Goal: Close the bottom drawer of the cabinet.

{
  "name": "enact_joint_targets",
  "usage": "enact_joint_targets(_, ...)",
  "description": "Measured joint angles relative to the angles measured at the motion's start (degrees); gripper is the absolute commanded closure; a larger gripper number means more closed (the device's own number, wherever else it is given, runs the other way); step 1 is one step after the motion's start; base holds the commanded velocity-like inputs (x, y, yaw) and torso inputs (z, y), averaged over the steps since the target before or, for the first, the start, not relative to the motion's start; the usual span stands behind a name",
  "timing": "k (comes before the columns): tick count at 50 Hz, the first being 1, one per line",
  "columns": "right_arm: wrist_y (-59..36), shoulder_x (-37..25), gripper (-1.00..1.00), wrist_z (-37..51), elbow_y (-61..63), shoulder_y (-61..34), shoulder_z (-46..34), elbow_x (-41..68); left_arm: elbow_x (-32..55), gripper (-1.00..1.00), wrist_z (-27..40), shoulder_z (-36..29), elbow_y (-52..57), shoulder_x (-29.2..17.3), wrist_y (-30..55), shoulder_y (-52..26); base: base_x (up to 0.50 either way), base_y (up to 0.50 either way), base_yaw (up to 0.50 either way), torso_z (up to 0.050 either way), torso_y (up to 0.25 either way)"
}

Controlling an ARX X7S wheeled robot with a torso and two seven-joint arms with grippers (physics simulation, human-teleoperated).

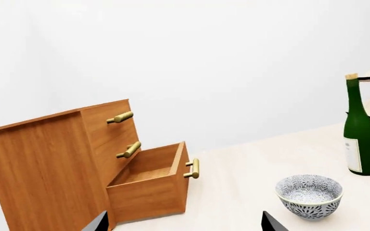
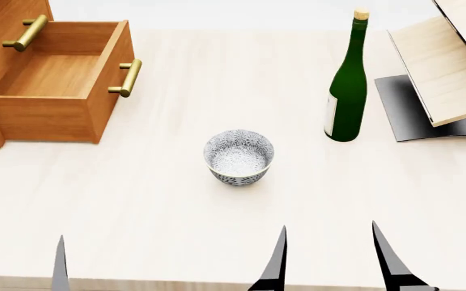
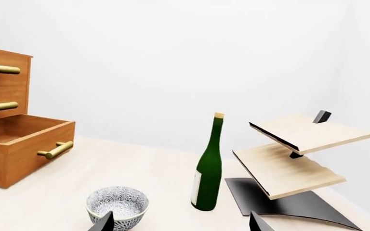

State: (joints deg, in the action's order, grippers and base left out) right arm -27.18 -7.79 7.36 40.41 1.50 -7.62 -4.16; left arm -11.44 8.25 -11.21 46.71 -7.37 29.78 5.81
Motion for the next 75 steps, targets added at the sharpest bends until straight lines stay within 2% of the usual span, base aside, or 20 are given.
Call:
enact_joint_targets(18,0.72,-0.90,-1.00,0.81,0.53,0.08,-0.44,1.02,-0.48,-1.00,1.15,-1.08,3.83,-1.24,1.82,-0.32,0.00,0.41,0.00,0.000,0.000)
enact_joint_targets(65,2.30,-2.55,-1.00,3.66,-1.05,0.28,-0.37,2.99,0.49,-1.00,3.42,-2.25,3.22,-3.20,1.35,0.04,0.00,0.50,0.00,0.000,0.000)
enact_joint_targets(75,1.74,-2.69,-1.00,4.02,-1.10,0.24,-0.36,3.74,0.68,-1.00,3.77,-2.61,2.71,-3.45,1.30,-0.16,0.00,0.12,0.00,0.000,0.000)
